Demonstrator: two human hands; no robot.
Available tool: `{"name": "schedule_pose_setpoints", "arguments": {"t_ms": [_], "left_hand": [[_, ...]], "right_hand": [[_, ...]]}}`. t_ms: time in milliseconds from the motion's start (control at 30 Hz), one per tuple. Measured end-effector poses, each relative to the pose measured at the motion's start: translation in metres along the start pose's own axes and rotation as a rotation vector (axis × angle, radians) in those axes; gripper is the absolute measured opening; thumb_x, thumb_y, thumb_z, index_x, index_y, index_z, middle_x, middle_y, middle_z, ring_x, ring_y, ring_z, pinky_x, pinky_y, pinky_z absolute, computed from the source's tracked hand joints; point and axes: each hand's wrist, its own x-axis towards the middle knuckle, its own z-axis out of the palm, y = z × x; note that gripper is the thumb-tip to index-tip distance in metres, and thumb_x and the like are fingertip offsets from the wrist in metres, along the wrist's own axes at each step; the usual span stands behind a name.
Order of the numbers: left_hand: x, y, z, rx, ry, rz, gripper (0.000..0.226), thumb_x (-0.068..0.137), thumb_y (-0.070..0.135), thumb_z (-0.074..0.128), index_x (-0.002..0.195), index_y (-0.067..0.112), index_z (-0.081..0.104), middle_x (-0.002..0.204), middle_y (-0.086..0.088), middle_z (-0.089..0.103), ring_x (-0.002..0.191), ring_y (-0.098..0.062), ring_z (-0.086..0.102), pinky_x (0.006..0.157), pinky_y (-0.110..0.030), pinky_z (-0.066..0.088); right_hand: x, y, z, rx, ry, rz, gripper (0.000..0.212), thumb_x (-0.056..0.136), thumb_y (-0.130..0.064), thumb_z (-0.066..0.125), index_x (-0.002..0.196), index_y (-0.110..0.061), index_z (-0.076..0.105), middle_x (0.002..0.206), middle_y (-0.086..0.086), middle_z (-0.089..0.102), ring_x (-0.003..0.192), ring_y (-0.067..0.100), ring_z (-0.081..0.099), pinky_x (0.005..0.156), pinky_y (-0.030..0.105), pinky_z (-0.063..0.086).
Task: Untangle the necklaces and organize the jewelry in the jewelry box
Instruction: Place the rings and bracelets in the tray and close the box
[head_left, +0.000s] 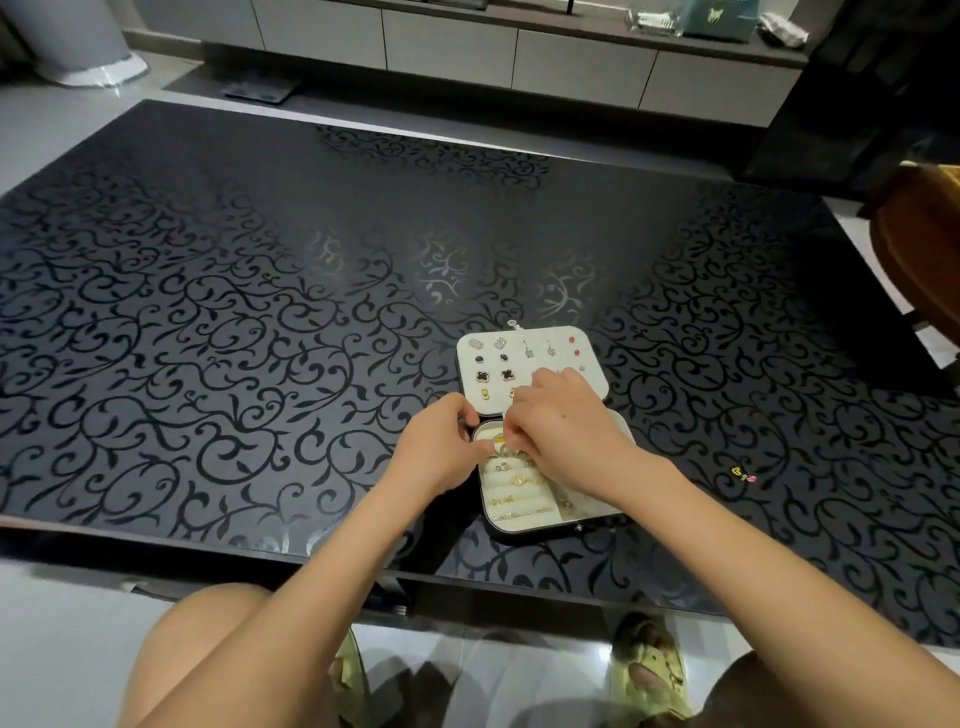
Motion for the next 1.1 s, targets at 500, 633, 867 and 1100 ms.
{"name": "schedule_pose_setpoints", "arguments": {"t_ms": [500, 633, 867, 1100], "left_hand": [[0.0, 0.002, -0.002, -0.02, -0.022, -0.023, 0.027, 0.078, 0.023, 0.072, 0.095, 0.015, 0.052, 0.075, 0.007, 0.049, 0.073, -0.014, 0.048, 0.058, -0.021, 0.034], [-0.003, 0.003, -0.001, -0.052, -0.071, -0.036, 0.04, 0.071, 0.023, 0.077, 0.099, 0.014, 0.05, 0.075, 0.006, 0.05, 0.07, -0.013, 0.046, 0.057, -0.022, 0.033], [-0.003, 0.002, 0.002, -0.04, -0.092, -0.04, 0.041, 0.07, 0.016, 0.077, 0.099, 0.017, 0.048, 0.077, 0.005, 0.053, 0.066, -0.009, 0.047, 0.056, -0.021, 0.033], [-0.004, 0.006, 0.001, -0.083, -0.105, -0.074, 0.04, 0.072, 0.007, 0.073, 0.102, 0.014, 0.049, 0.074, 0.005, 0.051, 0.064, -0.009, 0.046, 0.054, -0.02, 0.032]], "right_hand": [[-0.007, -0.009, 0.018, -0.072, 0.072, 0.081, 0.027, 0.051, -0.017, 0.085, 0.043, -0.023, 0.06, 0.045, -0.01, 0.047, 0.053, 0.017, 0.043, 0.056, 0.027, 0.026], [-0.017, -0.006, 0.022, 0.03, 0.212, 0.125, 0.013, 0.064, -0.022, 0.08, 0.058, -0.027, 0.07, 0.053, -0.011, 0.051, 0.055, 0.017, 0.047, 0.057, 0.028, 0.026], [-0.056, -0.016, 0.03, 0.049, 0.255, 0.105, 0.047, 0.058, -0.003, 0.067, 0.093, -0.033, 0.073, 0.063, -0.007, 0.048, 0.062, 0.02, 0.046, 0.06, 0.029, 0.028], [-0.062, -0.02, 0.029, -0.03, 0.135, 0.137, 0.052, 0.053, -0.004, 0.053, 0.093, -0.031, 0.073, 0.065, -0.004, 0.047, 0.061, 0.021, 0.045, 0.067, 0.028, 0.012]]}}
